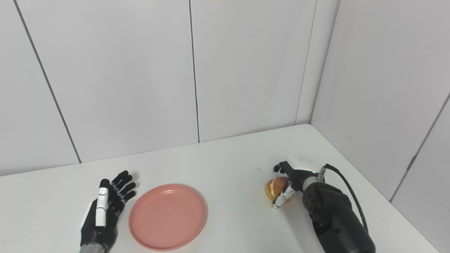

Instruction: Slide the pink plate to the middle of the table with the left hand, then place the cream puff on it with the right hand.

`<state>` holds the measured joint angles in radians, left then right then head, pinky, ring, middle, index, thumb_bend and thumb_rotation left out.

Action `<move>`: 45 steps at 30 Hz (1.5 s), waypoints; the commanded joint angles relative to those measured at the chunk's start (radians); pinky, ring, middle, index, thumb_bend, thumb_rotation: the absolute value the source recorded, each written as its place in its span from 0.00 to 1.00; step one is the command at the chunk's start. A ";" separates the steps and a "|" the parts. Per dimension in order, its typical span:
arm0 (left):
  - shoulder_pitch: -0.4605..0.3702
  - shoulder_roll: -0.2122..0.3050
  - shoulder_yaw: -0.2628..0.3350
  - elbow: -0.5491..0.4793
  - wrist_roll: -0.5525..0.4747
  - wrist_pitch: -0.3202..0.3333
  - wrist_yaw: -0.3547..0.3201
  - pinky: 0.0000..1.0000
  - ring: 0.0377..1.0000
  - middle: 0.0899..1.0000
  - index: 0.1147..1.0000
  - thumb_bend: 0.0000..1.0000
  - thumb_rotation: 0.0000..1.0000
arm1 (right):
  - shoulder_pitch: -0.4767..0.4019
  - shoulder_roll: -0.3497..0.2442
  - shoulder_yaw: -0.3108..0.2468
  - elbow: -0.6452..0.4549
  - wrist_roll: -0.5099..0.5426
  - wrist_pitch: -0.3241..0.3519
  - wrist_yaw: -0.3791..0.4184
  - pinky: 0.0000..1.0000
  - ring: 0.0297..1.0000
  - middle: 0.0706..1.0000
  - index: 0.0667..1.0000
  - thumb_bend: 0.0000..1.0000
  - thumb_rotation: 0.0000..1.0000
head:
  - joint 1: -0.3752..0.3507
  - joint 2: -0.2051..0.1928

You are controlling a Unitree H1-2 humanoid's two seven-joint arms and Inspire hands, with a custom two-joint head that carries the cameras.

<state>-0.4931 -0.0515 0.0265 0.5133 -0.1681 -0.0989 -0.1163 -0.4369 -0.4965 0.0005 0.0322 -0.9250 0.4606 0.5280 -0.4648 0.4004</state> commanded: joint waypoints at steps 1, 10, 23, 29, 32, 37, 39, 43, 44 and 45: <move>0.053 0.001 -0.003 0.051 0.009 0.088 0.009 0.86 0.85 0.85 0.77 0.76 0.97 | 0.003 -0.014 0.014 0.014 0.030 -0.023 -0.047 0.45 0.53 0.60 0.65 0.89 0.07 | 0.000 0.001; 0.050 0.004 -0.004 0.049 0.007 0.092 0.009 0.83 0.83 0.83 0.75 0.76 0.95 | 0.000 -0.067 0.111 0.024 0.024 0.003 -0.072 0.44 0.53 0.47 0.43 0.53 0.00 | -0.001 0.006; 0.048 0.003 -0.013 0.042 0.026 0.101 0.016 0.81 0.81 0.84 0.75 0.75 0.96 | -0.001 -0.074 0.098 -0.047 -0.023 0.009 0.097 0.34 0.43 0.48 0.42 0.53 0.00 | 0.006 0.010; 0.051 -0.004 -0.015 0.032 0.031 0.111 0.021 0.81 0.81 0.83 0.75 0.75 0.97 | 0.003 -0.075 0.108 -0.122 -0.017 0.000 0.043 0.38 0.46 0.49 0.42 0.53 0.00 | 0.026 0.017; 0.058 -0.011 -0.016 0.011 0.034 0.124 0.029 0.80 0.80 0.83 0.74 0.74 0.97 | 0.004 -0.066 0.105 -0.184 -0.017 0.005 0.043 0.29 0.36 0.40 0.45 0.53 0.00 | 0.064 0.033; 0.061 -0.044 -0.024 -0.007 0.064 0.113 0.072 0.82 0.84 0.86 0.76 0.74 0.95 | 0.007 -0.069 0.083 -0.298 0.055 -0.041 0.016 0.19 0.24 0.34 0.47 0.52 0.00 | 0.176 0.063; 0.061 -0.063 -0.028 -0.012 0.081 0.111 0.100 0.82 0.86 0.87 0.79 0.73 0.95 | 0.011 -0.068 0.072 -0.338 0.087 -0.055 0.000 0.18 0.22 0.34 0.47 0.52 0.00 | 0.233 0.071; 0.061 -0.089 -0.034 -0.011 0.099 0.103 0.123 0.84 0.87 0.91 0.82 0.71 0.96 | 0.018 -0.061 0.053 -0.386 0.150 -0.069 -0.017 0.18 0.23 0.36 0.47 0.52 0.00 | 0.291 0.074; 0.060 -0.095 -0.036 -0.011 0.104 0.102 0.127 0.84 0.87 0.91 0.81 0.71 0.97 | 0.018 -0.062 0.051 -0.391 0.168 -0.071 -0.016 0.19 0.24 0.36 0.48 0.52 0.00 | 0.300 0.075; 0.059 -0.101 -0.038 -0.010 0.109 0.102 0.133 0.84 0.87 0.91 0.81 0.71 0.97 | 0.017 -0.062 0.048 -0.395 0.194 -0.077 -0.016 0.19 0.25 0.36 0.48 0.52 0.00 | 0.326 0.077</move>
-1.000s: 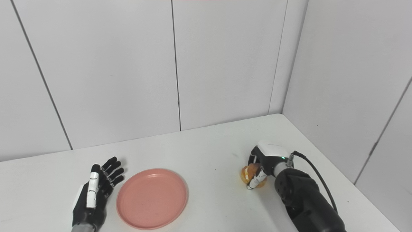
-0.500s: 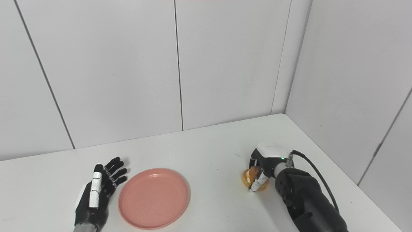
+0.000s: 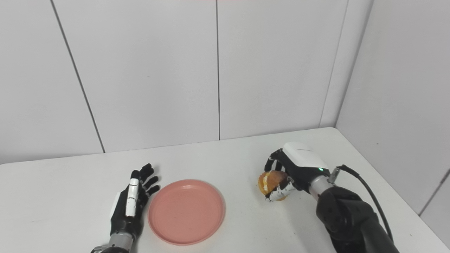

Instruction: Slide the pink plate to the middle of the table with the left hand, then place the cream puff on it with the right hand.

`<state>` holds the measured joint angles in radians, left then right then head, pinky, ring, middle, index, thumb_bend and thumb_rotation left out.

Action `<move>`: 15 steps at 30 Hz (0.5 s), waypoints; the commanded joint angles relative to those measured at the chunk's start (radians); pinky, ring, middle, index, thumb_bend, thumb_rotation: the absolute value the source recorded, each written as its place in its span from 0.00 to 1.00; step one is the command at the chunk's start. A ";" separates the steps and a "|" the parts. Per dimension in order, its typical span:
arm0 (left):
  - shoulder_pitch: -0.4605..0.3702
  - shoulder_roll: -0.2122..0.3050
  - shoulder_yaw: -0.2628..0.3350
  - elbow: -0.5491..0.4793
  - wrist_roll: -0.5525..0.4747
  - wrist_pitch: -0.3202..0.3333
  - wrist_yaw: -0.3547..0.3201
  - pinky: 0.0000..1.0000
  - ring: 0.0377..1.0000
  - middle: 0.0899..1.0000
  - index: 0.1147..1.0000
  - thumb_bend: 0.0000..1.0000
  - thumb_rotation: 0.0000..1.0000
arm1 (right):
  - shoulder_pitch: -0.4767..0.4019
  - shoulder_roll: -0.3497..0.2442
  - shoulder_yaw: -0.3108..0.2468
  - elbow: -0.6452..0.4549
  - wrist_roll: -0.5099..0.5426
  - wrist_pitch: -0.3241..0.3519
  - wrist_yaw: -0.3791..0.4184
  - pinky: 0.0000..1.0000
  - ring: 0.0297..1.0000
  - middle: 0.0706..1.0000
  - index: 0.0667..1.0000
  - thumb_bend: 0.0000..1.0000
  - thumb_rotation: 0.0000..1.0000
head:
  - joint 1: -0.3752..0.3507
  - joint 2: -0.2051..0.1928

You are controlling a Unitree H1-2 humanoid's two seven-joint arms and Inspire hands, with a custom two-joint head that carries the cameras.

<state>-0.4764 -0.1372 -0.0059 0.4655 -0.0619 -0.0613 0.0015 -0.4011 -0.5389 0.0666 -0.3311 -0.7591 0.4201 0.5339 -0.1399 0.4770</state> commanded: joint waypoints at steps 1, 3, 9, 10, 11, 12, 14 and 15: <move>0.042 -0.022 -0.007 0.039 0.008 0.066 0.020 0.85 0.87 0.91 0.80 0.71 0.97 | -0.019 -0.019 -0.022 -0.033 0.054 -0.047 -0.026 0.19 0.25 0.35 0.48 0.52 0.00 | 0.014 0.001; 0.040 -0.032 -0.010 0.042 0.018 0.067 0.029 0.85 0.87 0.91 0.79 0.70 0.97 | -0.020 -0.021 -0.028 -0.031 0.092 -0.064 -0.035 0.19 0.24 0.35 0.48 0.52 0.00 | 0.042 0.004; 0.035 -0.056 -0.014 0.054 0.035 0.070 0.058 0.81 0.84 0.88 0.74 0.71 0.95 | -0.042 0.004 -0.024 -0.024 0.139 -0.053 -0.060 0.19 0.24 0.37 0.47 0.52 0.00 | 0.118 0.008; 0.035 -0.060 -0.014 0.055 0.036 0.071 0.063 0.80 0.83 0.88 0.73 0.71 0.94 | -0.049 0.012 -0.020 -0.017 0.142 -0.054 -0.068 0.20 0.25 0.36 0.48 0.52 0.00 | 0.127 0.009; 0.036 -0.064 -0.014 0.057 0.038 0.072 0.068 0.79 0.83 0.87 0.73 0.71 0.94 | -0.056 0.021 -0.016 -0.011 0.146 -0.053 -0.074 0.20 0.26 0.36 0.48 0.52 0.00 | 0.134 0.010; 0.035 -0.067 -0.013 0.058 0.039 0.073 0.071 0.78 0.82 0.87 0.72 0.71 0.94 | -0.063 0.030 -0.013 -0.008 0.152 -0.049 -0.078 0.21 0.26 0.36 0.49 0.52 0.00 | 0.142 0.010; 0.035 -0.068 -0.012 0.060 0.040 0.073 0.071 0.78 0.82 0.87 0.72 0.71 0.93 | -0.078 0.055 -0.003 -0.007 0.153 -0.029 -0.083 0.21 0.26 0.36 0.49 0.52 0.00 | 0.151 0.011; 0.034 -0.068 -0.012 0.061 0.040 0.074 0.071 0.78 0.82 0.87 0.72 0.71 0.94 | -0.085 0.068 0.001 -0.005 0.156 -0.021 -0.084 0.21 0.27 0.36 0.48 0.52 0.00 | 0.151 0.011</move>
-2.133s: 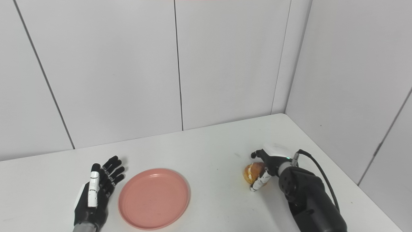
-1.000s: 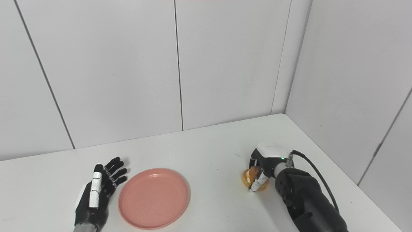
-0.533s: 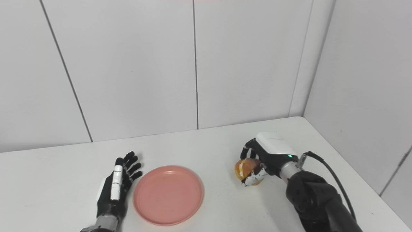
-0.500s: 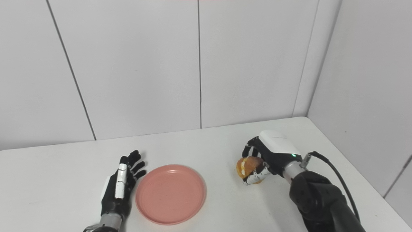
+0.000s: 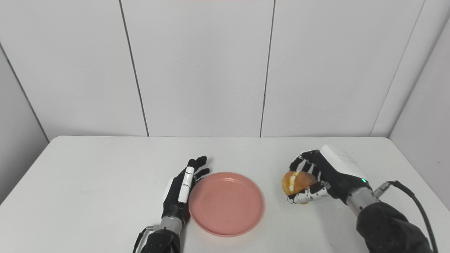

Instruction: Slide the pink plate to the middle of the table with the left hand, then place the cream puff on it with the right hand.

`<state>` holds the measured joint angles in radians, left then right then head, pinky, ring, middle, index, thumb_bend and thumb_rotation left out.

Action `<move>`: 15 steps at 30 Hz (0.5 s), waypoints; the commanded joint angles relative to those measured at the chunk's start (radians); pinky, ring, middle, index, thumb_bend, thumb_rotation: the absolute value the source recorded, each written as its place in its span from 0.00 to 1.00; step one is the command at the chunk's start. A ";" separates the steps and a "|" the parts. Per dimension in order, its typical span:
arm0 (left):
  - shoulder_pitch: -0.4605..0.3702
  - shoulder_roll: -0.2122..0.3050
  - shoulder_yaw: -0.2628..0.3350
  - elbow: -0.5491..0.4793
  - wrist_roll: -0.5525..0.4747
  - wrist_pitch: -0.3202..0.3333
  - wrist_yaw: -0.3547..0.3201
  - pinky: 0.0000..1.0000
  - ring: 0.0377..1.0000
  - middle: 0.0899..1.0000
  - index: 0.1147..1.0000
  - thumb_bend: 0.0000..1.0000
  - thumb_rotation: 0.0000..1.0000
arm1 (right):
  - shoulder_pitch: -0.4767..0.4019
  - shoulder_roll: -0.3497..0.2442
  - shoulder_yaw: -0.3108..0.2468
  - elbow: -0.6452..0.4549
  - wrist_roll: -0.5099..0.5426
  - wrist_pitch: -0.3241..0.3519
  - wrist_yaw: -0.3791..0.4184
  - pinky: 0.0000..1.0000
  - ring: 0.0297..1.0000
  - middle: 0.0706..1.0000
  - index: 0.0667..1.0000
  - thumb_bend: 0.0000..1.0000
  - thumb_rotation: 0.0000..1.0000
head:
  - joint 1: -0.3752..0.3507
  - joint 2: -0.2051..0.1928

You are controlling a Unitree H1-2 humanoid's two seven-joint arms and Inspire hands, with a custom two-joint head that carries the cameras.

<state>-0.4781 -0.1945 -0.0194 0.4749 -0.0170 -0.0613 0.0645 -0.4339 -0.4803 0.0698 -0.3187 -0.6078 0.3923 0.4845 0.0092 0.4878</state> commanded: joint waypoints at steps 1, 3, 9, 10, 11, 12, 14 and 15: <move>0.035 -0.011 0.002 0.053 -0.004 0.074 0.007 0.79 0.83 0.88 0.72 0.71 0.95 | -0.058 0.022 0.001 -0.017 0.010 0.010 -0.035 0.21 0.28 0.37 0.48 0.52 0.00 | 0.003 0.001; 0.035 -0.012 0.003 0.052 -0.005 0.078 0.008 0.79 0.83 0.88 0.73 0.71 0.95 | -0.071 0.044 0.013 -0.018 0.013 0.017 -0.033 0.22 0.28 0.37 0.48 0.52 0.00 | 0.003 0.003; 0.039 -0.017 0.005 0.049 -0.007 0.081 0.012 0.78 0.82 0.86 0.72 0.71 0.94 | -0.126 0.084 0.098 -0.014 -0.042 0.052 0.001 0.20 0.26 0.36 0.48 0.52 0.00 | 0.006 0.009; 0.039 -0.017 0.005 0.050 -0.007 0.082 0.013 0.78 0.82 0.86 0.72 0.71 0.94 | -0.135 0.088 0.110 -0.010 -0.051 0.058 0.005 0.20 0.27 0.36 0.48 0.52 0.00 | 0.006 0.009; 0.038 -0.018 0.006 0.051 -0.007 0.082 0.013 0.78 0.82 0.86 0.72 0.71 0.94 | -0.140 0.091 0.117 -0.008 -0.056 0.061 0.007 0.20 0.27 0.36 0.48 0.52 0.00 | 0.006 0.009; 0.039 -0.017 0.007 0.052 -0.010 0.082 0.011 0.78 0.82 0.86 0.72 0.71 0.94 | -0.151 0.100 0.130 0.002 -0.055 0.058 0.011 0.20 0.27 0.37 0.48 0.52 0.00 | 0.006 0.009; 0.040 -0.014 0.010 0.053 -0.013 0.082 0.006 0.79 0.82 0.87 0.73 0.72 0.93 | -0.168 0.117 0.149 0.018 -0.052 0.054 0.014 0.22 0.29 0.37 0.48 0.53 0.00 | 0.003 0.008; 0.040 -0.011 0.011 0.054 -0.015 0.082 0.003 0.79 0.83 0.88 0.73 0.72 0.93 | -0.176 0.127 0.159 0.027 -0.053 0.052 0.011 0.22 0.28 0.37 0.47 0.53 0.00 | 0.001 0.008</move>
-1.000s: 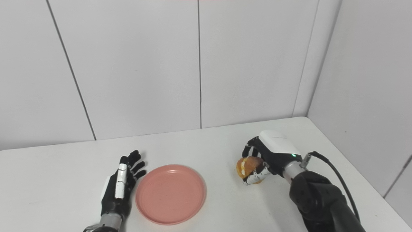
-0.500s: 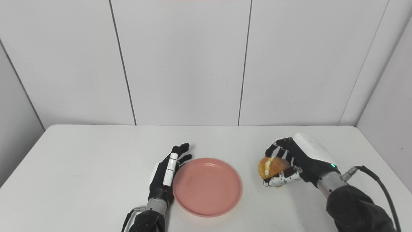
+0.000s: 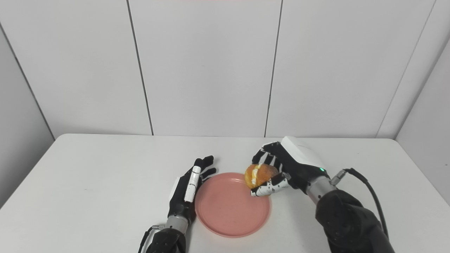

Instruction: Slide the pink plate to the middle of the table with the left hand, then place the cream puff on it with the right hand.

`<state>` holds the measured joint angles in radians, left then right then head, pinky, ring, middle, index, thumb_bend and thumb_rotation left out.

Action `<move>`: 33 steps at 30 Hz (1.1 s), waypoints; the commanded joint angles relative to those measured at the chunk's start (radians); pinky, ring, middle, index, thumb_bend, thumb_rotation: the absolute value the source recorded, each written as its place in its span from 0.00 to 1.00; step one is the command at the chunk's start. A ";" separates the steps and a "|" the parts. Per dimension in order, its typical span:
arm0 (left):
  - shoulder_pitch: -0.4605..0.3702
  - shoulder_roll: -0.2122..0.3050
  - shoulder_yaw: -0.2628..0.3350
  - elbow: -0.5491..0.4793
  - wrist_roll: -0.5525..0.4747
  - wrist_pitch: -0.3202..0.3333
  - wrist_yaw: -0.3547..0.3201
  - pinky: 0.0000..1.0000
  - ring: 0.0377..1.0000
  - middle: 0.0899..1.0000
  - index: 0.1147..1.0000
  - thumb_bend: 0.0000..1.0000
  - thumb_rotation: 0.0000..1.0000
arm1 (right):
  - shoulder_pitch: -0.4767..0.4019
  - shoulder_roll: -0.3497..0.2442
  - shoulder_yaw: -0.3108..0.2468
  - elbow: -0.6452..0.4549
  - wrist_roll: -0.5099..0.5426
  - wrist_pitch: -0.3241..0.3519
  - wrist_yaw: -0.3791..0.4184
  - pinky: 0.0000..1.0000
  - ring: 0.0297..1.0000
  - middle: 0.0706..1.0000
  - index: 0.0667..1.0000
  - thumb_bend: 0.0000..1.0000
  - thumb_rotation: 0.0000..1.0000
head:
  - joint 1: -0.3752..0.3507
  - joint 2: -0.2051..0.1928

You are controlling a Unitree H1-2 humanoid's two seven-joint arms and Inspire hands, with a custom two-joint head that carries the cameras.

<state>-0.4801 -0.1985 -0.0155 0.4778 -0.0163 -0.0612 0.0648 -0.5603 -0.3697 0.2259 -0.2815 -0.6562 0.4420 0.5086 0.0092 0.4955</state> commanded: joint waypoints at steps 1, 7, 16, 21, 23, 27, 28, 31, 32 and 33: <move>0.043 -0.004 0.007 0.050 -0.015 0.081 -0.001 0.80 0.83 0.89 0.72 0.71 0.94 | -0.059 0.023 0.016 -0.001 -0.011 -0.003 -0.015 0.23 0.28 0.36 0.47 0.53 0.00 | -0.002 -0.001; 0.046 0.014 0.010 0.035 -0.017 0.087 -0.015 0.80 0.83 0.89 0.72 0.70 0.94 | -0.104 0.055 0.101 0.065 -0.063 -0.062 -0.047 0.25 0.30 0.39 0.47 0.53 0.00 | -0.012 -0.004; 0.048 0.032 0.010 0.009 -0.011 0.113 -0.027 0.79 0.82 0.87 0.74 0.72 0.93 | -0.117 0.096 0.193 0.157 -0.157 -0.073 -0.060 0.24 0.30 0.37 0.48 0.53 0.00 | -0.011 -0.001; 0.049 0.037 0.006 -0.005 -0.014 0.127 -0.045 0.79 0.82 0.86 0.72 0.71 0.92 | -0.094 0.107 0.226 0.212 -0.174 -0.105 -0.086 0.21 0.27 0.36 0.47 0.52 0.00 | -0.018 0.005; 0.051 0.039 0.005 -0.010 -0.017 0.131 -0.054 0.79 0.83 0.87 0.72 0.71 0.91 | -0.082 0.107 0.234 0.229 -0.169 -0.120 -0.099 0.22 0.28 0.36 0.47 0.53 0.00 | -0.022 0.007; 0.056 0.041 0.001 -0.008 -0.015 0.135 -0.068 0.79 0.88 0.92 0.72 0.71 0.91 | -0.067 0.104 0.241 0.259 -0.167 -0.142 -0.125 0.22 0.28 0.36 0.47 0.53 0.00 | -0.032 0.013; 0.057 0.042 0.001 -0.009 -0.014 0.139 -0.069 0.79 0.89 0.94 0.72 0.72 0.91 | -0.066 0.104 0.241 0.262 -0.166 -0.145 -0.126 0.21 0.27 0.36 0.47 0.53 0.00 | -0.039 0.016; 0.058 0.041 -0.006 -0.003 -0.005 0.138 -0.069 0.78 0.87 0.92 0.73 0.72 0.92 | -0.055 0.106 0.235 0.263 -0.161 -0.142 -0.129 0.20 0.26 0.35 0.47 0.52 0.00 | -0.050 0.020; 0.058 0.041 -0.008 -0.001 -0.003 0.137 -0.069 0.78 0.86 0.91 0.73 0.72 0.92 | -0.050 0.107 0.232 0.262 -0.158 -0.142 -0.134 0.19 0.25 0.37 0.47 0.53 0.00 | -0.051 0.021; 0.058 0.041 -0.010 0.000 -0.003 0.136 -0.069 0.78 0.86 0.90 0.73 0.72 0.92 | -0.047 0.108 0.230 0.261 -0.156 -0.142 -0.137 0.18 0.24 0.41 0.45 0.53 0.00 | -0.051 0.021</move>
<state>-0.4705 -0.1596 -0.0267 0.4356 -0.0181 -0.0095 -0.0101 -0.5836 -0.2658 0.4716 -0.0016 -0.8125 0.3403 0.4064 -0.0430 0.5154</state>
